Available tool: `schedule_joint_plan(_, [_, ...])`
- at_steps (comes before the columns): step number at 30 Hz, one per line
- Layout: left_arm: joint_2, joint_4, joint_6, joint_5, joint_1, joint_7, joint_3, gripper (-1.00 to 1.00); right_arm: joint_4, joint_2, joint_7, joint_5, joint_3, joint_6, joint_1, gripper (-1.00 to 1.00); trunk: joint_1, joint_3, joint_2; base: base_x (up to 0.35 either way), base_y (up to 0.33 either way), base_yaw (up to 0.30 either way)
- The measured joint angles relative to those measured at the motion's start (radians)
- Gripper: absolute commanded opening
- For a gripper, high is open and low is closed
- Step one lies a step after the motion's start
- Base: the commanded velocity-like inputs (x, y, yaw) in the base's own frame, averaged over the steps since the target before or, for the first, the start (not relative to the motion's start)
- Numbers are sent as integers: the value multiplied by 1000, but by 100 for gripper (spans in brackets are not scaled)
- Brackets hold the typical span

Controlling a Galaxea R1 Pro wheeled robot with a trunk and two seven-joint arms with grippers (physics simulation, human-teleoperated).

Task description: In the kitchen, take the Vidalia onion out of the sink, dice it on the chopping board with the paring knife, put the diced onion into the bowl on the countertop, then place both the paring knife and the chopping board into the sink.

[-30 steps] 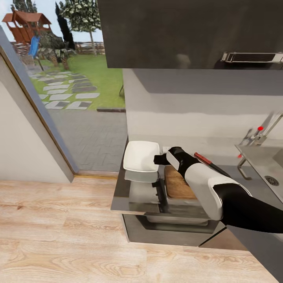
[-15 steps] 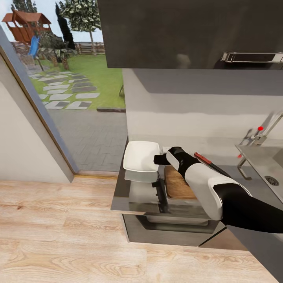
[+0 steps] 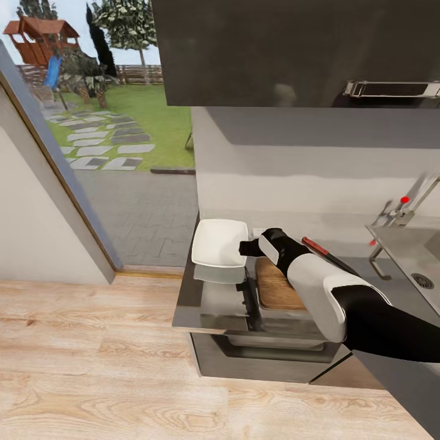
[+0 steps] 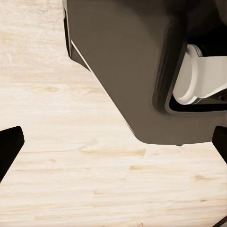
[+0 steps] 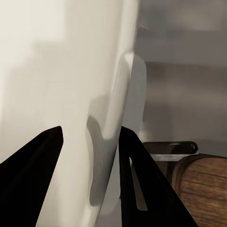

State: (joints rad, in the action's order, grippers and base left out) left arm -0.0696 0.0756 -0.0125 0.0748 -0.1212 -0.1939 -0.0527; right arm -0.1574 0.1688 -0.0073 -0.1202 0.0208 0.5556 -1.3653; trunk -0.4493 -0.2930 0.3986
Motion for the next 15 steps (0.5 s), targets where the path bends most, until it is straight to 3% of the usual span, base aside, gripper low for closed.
schedule_joint_plan(15, [0, 0, 0, 0, 0, 0, 0, 100, 0, 0, 0, -1, -1, 0, 0, -100, 0, 0, 0, 0, 0, 0])
